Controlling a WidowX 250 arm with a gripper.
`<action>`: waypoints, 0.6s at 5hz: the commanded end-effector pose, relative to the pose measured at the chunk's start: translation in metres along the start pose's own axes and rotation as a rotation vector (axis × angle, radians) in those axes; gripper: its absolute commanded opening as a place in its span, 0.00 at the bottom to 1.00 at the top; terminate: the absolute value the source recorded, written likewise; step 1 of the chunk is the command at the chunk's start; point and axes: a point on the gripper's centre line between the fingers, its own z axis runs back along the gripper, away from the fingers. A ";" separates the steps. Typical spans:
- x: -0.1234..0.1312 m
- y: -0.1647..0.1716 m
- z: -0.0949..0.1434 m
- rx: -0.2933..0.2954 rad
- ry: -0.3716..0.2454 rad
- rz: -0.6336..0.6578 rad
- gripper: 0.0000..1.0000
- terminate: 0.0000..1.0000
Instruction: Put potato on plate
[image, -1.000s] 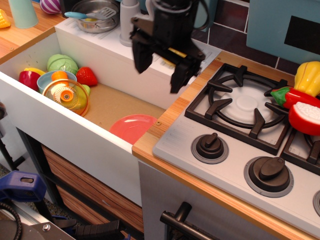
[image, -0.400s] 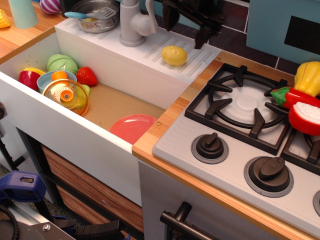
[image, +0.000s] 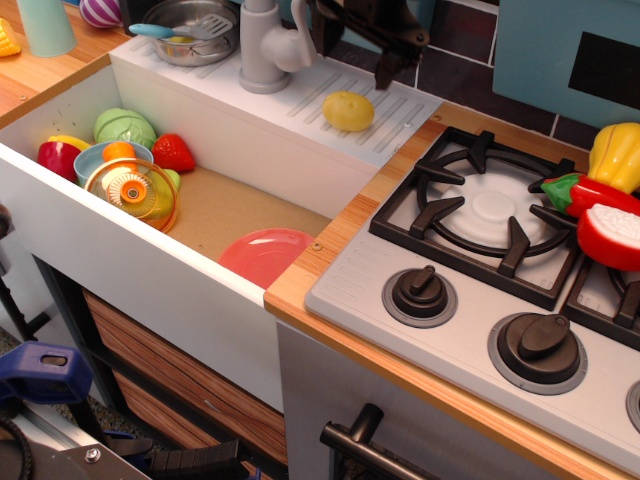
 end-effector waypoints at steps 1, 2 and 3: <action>0.005 0.016 -0.001 -0.053 -0.028 0.025 1.00 0.00; 0.001 0.018 -0.010 -0.117 -0.001 0.048 1.00 0.00; -0.002 0.021 -0.020 -0.120 -0.033 0.042 1.00 0.00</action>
